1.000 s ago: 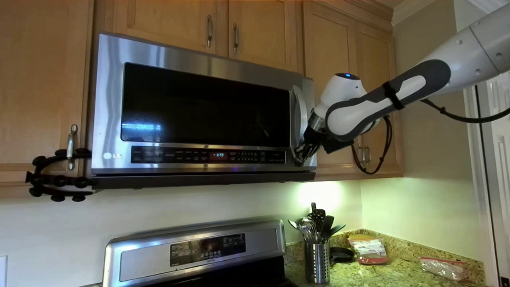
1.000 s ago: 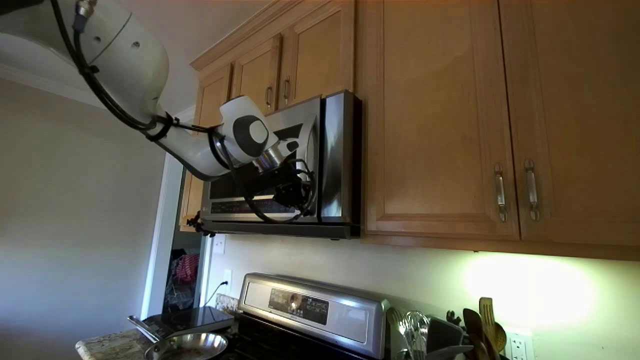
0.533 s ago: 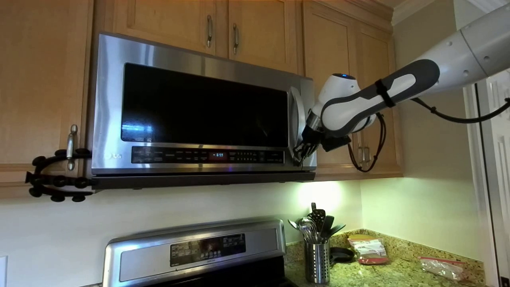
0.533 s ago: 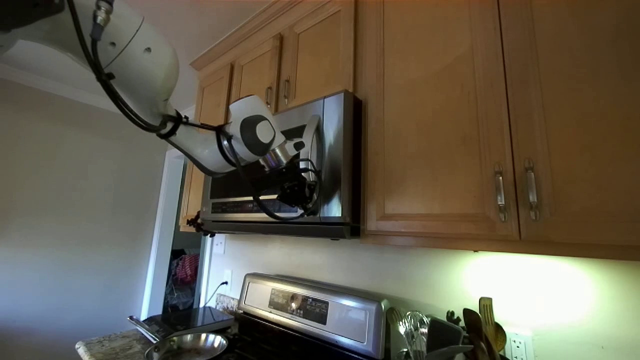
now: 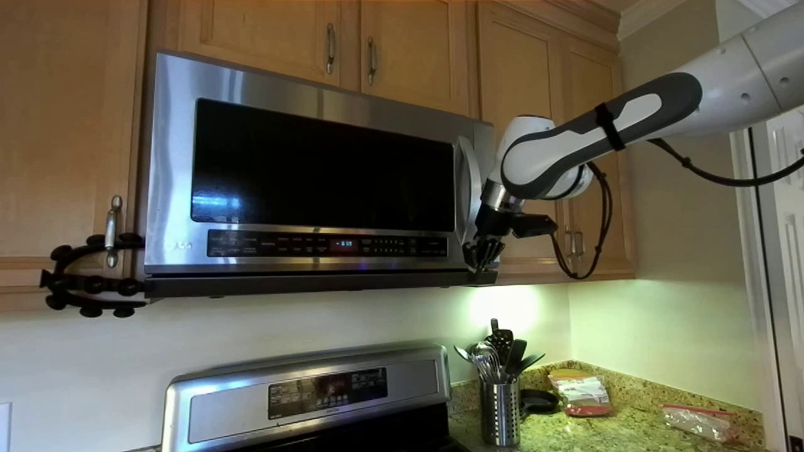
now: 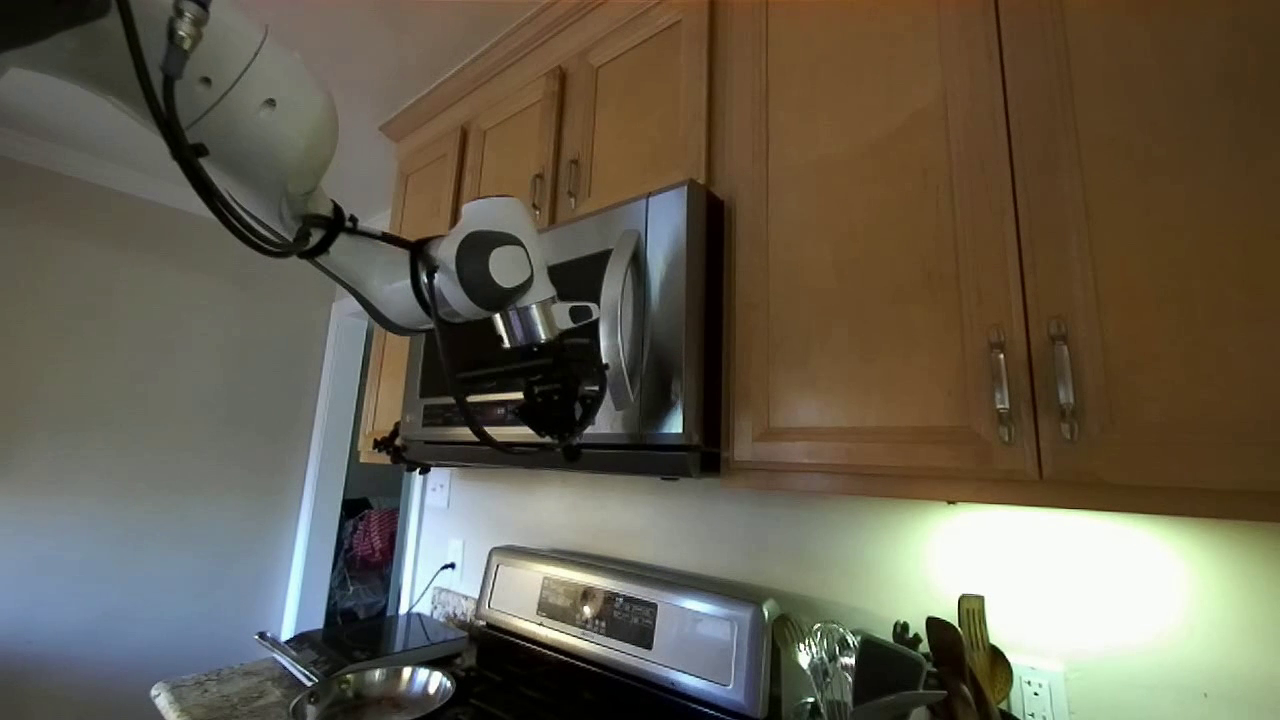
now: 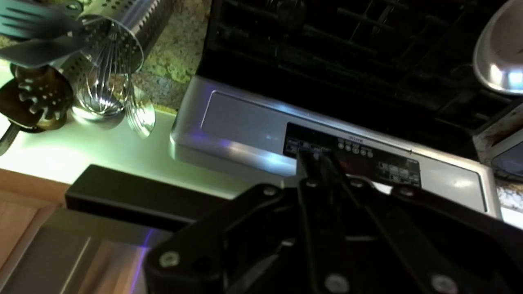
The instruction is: Close the microwave door
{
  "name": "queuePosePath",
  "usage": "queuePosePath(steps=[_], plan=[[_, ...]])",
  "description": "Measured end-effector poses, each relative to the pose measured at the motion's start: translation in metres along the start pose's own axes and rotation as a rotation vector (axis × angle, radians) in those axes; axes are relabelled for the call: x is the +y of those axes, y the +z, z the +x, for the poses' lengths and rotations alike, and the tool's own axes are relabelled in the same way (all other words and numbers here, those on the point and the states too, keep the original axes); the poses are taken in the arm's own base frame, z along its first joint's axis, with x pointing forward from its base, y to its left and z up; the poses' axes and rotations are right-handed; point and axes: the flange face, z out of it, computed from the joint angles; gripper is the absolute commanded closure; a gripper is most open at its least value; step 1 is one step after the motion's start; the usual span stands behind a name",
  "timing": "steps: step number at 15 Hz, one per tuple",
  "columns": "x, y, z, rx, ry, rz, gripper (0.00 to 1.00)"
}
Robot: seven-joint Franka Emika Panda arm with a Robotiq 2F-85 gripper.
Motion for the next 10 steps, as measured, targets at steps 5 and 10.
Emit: queuePosePath(steps=[5,10], plan=[[-0.033,-0.014,-0.036,-0.207,0.015,0.071,0.30],[-0.054,-0.030,-0.060,-0.300,0.089,0.085,0.22]])
